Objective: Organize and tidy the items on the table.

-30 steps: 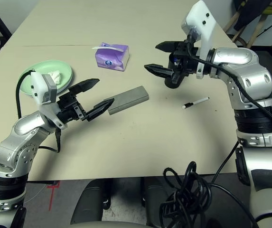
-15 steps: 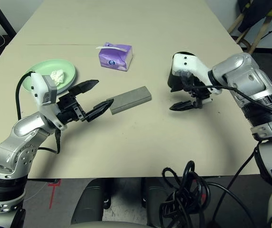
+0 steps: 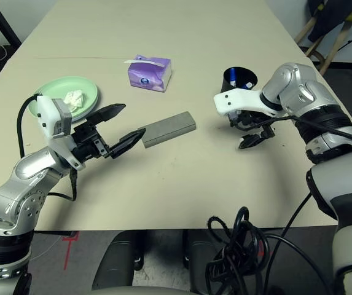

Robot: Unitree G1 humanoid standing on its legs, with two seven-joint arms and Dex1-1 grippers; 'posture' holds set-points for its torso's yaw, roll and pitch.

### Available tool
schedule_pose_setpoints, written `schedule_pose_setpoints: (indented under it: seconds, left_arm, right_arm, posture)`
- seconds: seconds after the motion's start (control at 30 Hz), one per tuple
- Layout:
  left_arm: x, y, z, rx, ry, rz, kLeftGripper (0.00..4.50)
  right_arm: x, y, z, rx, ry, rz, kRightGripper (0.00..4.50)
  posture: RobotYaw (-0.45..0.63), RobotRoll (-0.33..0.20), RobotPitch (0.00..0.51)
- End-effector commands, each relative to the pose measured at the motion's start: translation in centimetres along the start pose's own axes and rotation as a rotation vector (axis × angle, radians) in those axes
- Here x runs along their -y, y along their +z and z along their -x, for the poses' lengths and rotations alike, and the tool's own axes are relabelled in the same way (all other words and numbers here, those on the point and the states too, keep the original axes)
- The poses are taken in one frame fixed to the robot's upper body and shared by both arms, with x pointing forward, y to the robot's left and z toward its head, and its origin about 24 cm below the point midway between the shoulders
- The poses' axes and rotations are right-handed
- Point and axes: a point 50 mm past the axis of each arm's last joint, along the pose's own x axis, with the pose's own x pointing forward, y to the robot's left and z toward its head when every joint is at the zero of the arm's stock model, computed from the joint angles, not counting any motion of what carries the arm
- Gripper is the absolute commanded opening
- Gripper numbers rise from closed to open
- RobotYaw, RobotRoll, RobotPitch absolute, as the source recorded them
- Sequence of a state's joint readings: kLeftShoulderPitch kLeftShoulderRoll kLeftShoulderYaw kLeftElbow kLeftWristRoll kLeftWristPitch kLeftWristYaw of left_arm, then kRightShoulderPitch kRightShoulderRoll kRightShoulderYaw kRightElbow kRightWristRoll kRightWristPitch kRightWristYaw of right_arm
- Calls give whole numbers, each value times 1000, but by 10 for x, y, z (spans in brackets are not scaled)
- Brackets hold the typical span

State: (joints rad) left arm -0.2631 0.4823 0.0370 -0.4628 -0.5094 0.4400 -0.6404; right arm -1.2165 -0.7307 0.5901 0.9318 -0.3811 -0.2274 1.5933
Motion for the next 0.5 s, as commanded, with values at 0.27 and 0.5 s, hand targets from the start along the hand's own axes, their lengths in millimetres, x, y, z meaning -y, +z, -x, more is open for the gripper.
schedule_pose_setpoints:
  seconds: [0.27,0.5]
  left_arm:
    - [3,5,4,-4,1,-9,4500]
    - [5,5,6,-9,8,-8,4500]
  right_arm:
    - [-2,-8,-7,-131,59,133,4481]
    - [-3,-11,-13,-196,70,185,4481]
  posture:
    - [151,0,184]
    - [164,0,196]
